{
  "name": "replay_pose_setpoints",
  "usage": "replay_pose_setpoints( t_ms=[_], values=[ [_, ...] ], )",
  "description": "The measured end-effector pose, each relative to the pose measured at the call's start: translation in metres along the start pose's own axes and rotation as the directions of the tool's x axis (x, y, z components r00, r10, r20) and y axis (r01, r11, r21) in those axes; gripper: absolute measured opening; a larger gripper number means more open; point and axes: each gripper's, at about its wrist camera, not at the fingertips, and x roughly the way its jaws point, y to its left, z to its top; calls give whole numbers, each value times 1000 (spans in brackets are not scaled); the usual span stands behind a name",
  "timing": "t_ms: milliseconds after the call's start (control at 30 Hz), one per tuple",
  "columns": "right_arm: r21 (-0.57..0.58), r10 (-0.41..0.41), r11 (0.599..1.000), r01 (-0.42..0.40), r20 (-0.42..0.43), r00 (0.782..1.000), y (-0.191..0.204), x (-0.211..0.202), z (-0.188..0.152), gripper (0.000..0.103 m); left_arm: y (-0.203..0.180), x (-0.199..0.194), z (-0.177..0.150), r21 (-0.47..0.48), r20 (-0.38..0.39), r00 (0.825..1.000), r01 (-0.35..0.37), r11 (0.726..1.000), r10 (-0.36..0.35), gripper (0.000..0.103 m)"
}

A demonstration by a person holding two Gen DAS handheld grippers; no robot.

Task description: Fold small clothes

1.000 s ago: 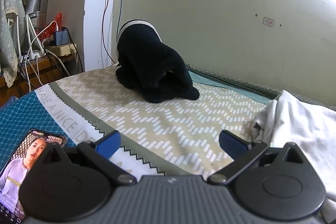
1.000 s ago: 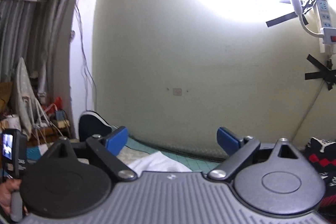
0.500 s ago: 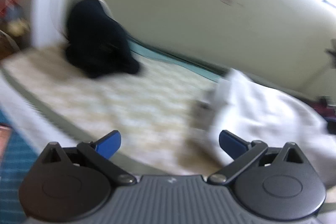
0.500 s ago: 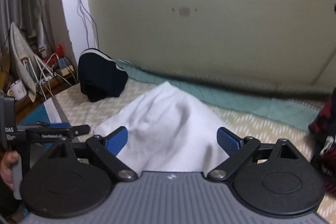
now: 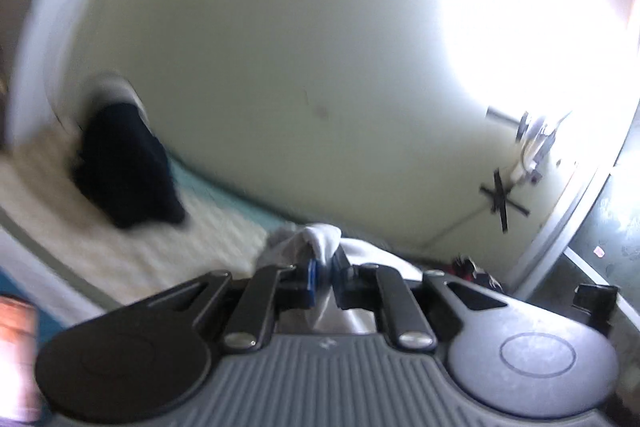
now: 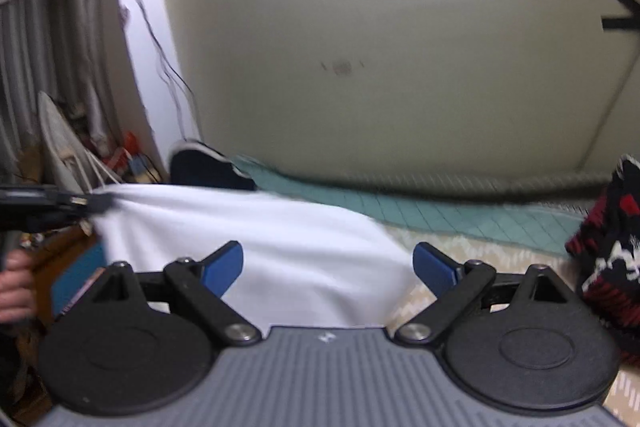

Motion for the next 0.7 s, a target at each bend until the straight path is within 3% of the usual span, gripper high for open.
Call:
replay_pose_setpoints(
  t_ms=[67,167,233,300,367,400,433,533,633,700],
  values=[
    [6,38,999,-38,6,999,2,0,0,88,5,-44,1,42,62,996,-67,997,65,8],
    [27,85,996,-85,-12,996,4,10,-7,88,18,-83,-11,51,45,988,-150,987,147,18],
    [32,106,994,-105,-44,993,8,23,-12,88,25,-91,-22,45,25,975,-223,974,222,60],
    [53,137,990,-133,-75,988,12,34,-16,88,37,-87,-33,30,2,955,-295,955,295,65],
    [68,166,985,-160,-95,982,17,43,-18,85,49,-78,-35,3,-38,953,-300,954,300,65],
    [64,163,986,-157,-98,982,20,44,-19,60,55,-73,-35,-8,-50,954,-297,955,297,67],
    [58,159,986,-154,-106,982,22,45,-19,43,60,-62,-34,-20,-67,953,-296,955,294,70],
    [101,157,984,-146,-114,981,15,52,-18,53,65,-27,-39,-38,-125,957,-270,962,263,73],
    [220,160,967,-129,-130,978,-1,65,-23,67,67,15,-45,-15,-205,948,-250,968,242,90],
    [289,166,950,-116,-155,974,-9,76,-31,72,68,42,-55,-17,-269,934,-249,968,235,87]
  ],
)
